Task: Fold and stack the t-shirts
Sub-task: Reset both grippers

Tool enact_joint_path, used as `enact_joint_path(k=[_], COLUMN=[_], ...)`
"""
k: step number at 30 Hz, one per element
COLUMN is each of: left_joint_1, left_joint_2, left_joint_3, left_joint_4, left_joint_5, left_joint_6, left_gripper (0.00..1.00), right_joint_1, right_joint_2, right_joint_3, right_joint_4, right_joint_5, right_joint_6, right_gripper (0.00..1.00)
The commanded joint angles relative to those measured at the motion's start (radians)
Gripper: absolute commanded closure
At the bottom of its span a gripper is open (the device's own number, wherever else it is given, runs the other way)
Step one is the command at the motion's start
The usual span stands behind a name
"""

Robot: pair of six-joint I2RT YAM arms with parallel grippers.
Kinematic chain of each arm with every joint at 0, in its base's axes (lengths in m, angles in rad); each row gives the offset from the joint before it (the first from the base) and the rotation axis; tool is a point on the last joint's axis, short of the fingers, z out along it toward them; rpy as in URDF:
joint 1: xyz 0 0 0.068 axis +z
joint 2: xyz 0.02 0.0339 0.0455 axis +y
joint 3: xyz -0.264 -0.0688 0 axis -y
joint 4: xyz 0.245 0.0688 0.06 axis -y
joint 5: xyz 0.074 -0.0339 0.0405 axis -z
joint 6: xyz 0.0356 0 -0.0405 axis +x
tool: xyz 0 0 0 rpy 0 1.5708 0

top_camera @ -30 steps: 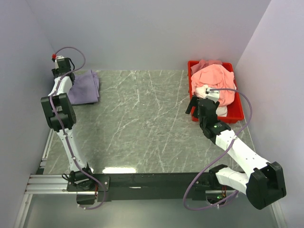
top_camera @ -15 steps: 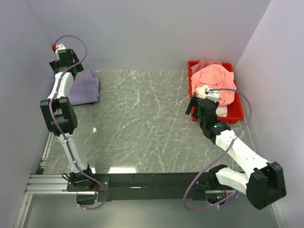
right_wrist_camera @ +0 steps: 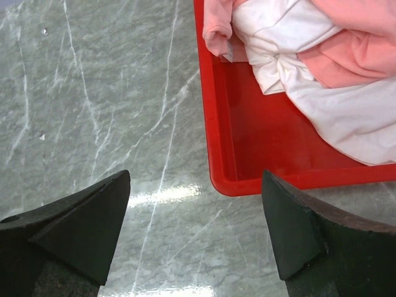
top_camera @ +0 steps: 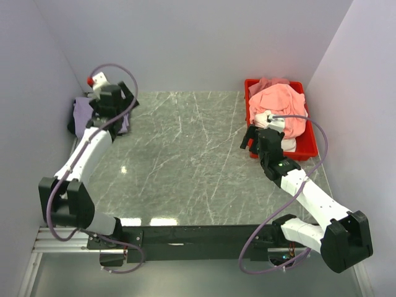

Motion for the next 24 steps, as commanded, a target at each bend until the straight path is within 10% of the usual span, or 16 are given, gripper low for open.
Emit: enact_joint_path(k=[1,11,24], left_joint_1=[-0.07,-0.132,-0.138], left_joint_2=[-0.087,-0.411,-0.555], left_joint_3=[-0.111,-0.486,-0.594], left_joint_4=[0.028,0.14,0.159], left_joint_5=[-0.064,-0.019,-0.111], left_joint_6=[-0.081,-0.142,-0.106], left_gripper=[0.01,0.0,0.0], right_joint_1=[-0.005,-0.004,-0.005], right_joint_2=[0.008,0.043,-0.007], right_joint_3=[0.043,0.088,0.043], right_joint_4=[0.015,0.004,0.031], right_joint_5=[-0.004,-0.111,-0.048], right_joint_6=[0.023,0.016,0.081], right_gripper=[0.07,0.04,0.04])
